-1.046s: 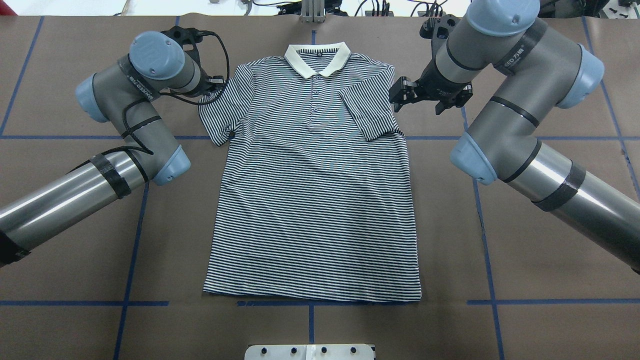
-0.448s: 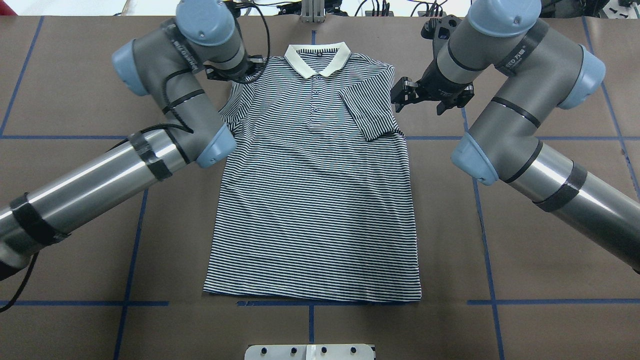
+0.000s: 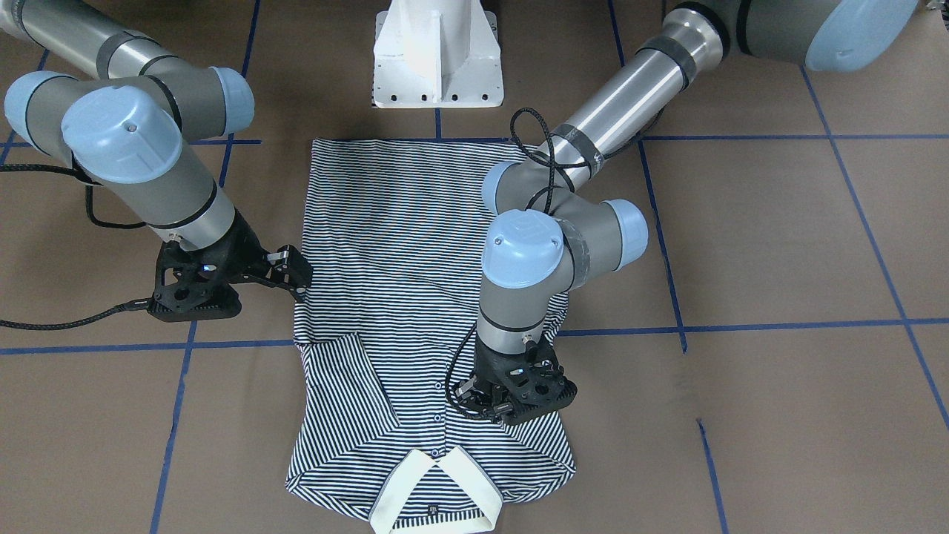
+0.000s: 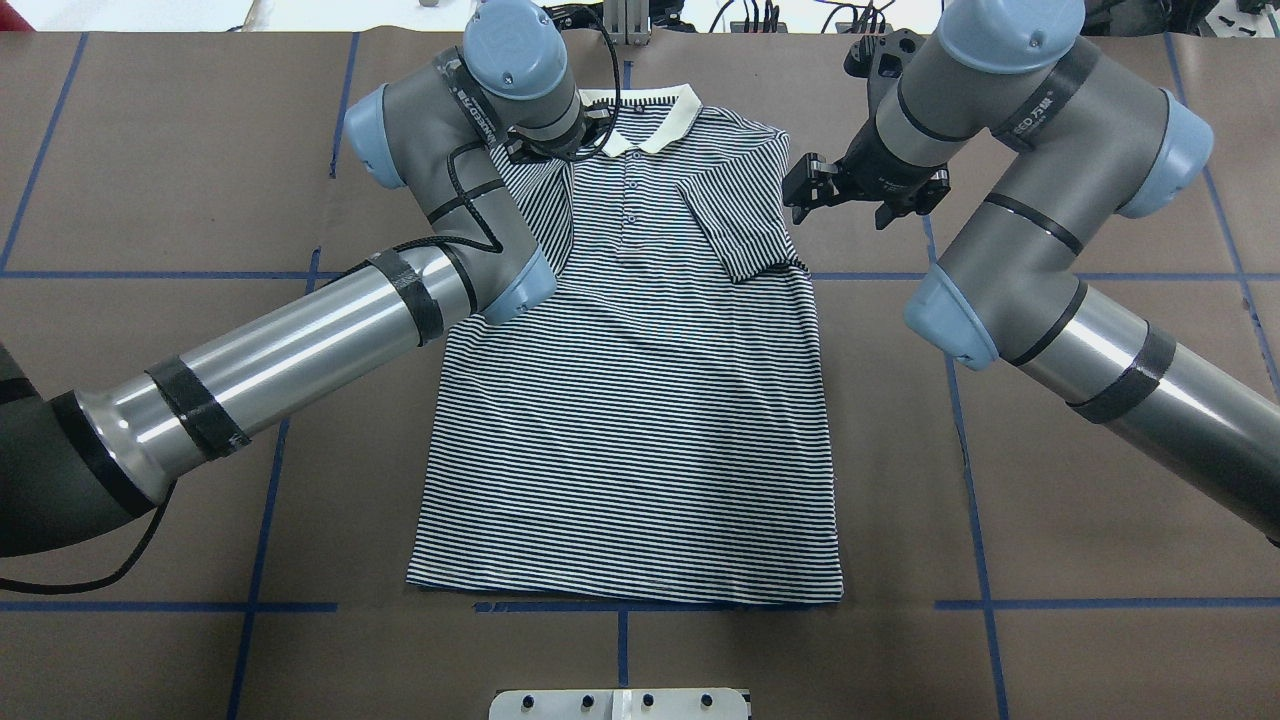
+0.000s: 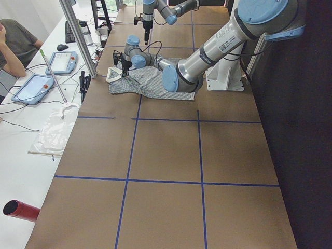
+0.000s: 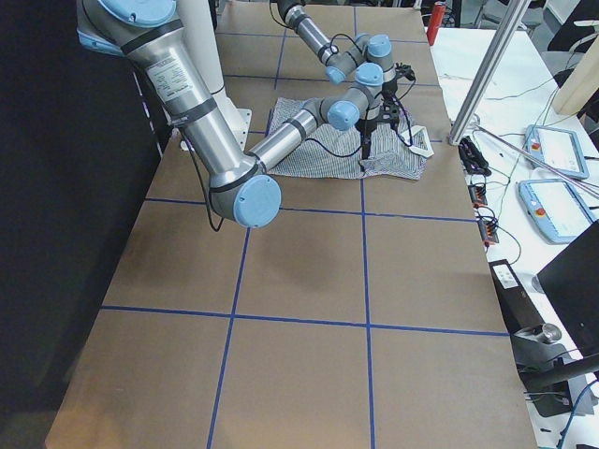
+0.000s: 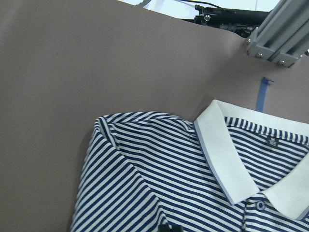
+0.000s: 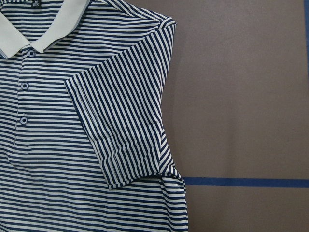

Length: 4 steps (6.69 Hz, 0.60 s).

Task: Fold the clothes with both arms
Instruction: 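Grasp the sleeve nearest the left gripper and fold it inward onto the shirt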

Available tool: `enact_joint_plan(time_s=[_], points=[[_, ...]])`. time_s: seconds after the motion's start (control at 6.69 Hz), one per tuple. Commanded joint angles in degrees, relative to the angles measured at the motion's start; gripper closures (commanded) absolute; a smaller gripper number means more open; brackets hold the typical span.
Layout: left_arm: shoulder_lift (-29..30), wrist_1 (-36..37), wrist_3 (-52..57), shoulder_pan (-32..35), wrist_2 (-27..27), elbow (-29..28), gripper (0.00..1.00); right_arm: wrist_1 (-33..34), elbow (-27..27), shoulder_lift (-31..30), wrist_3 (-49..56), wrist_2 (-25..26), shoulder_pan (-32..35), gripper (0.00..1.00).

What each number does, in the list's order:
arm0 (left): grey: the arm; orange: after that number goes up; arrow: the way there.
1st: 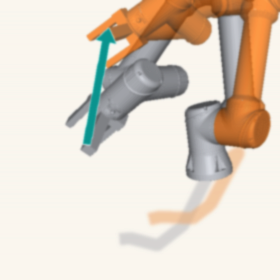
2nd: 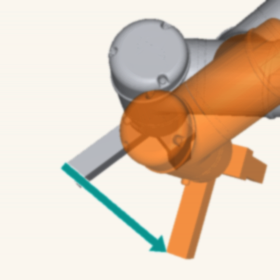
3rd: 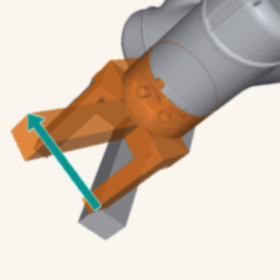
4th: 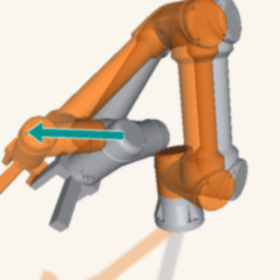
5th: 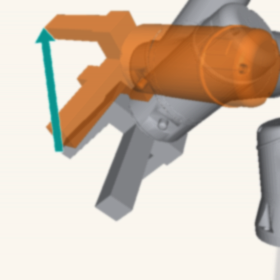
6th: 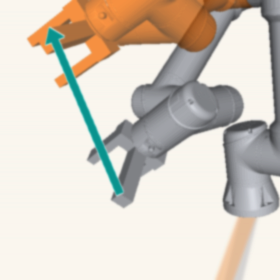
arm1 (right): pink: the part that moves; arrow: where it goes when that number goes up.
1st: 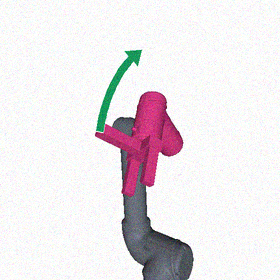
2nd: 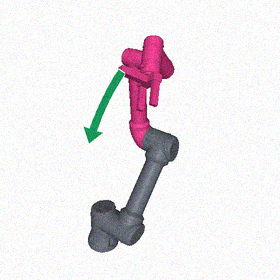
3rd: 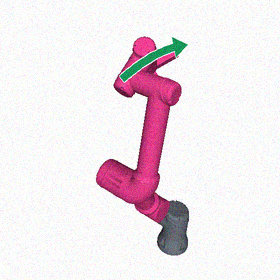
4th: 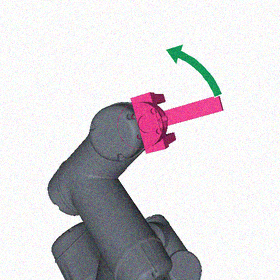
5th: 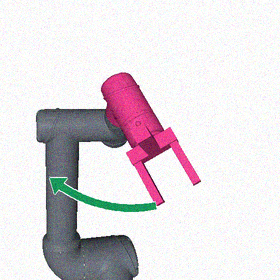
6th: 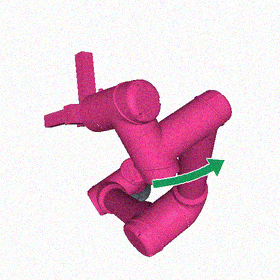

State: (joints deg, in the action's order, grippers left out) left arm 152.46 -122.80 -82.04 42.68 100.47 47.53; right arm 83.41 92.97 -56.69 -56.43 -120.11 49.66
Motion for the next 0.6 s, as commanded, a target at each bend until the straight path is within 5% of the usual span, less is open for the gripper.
enact_joint_plan(time_s=[0.0, 0.3, 0.45], points=[[-0.1, -3.8, 1.3, -0.5, -0.1, -0.7, 0.01, 0.0, -0.4, 0.0, 0.0, 0.4, -0.1, 0.00], [-1.4, -1.8, 3.5, -0.2, 0.8, 4.6, 0.00, 0.0, -0.2, -0.7, -0.1, 0.2, -0.2, 0.00], [-5.3, 3.4, 6.9, -0.1, 5.0, 11.9, 0.00, -0.1, 1.1, -2.4, -1.3, 0.1, -0.5, 0.00]])
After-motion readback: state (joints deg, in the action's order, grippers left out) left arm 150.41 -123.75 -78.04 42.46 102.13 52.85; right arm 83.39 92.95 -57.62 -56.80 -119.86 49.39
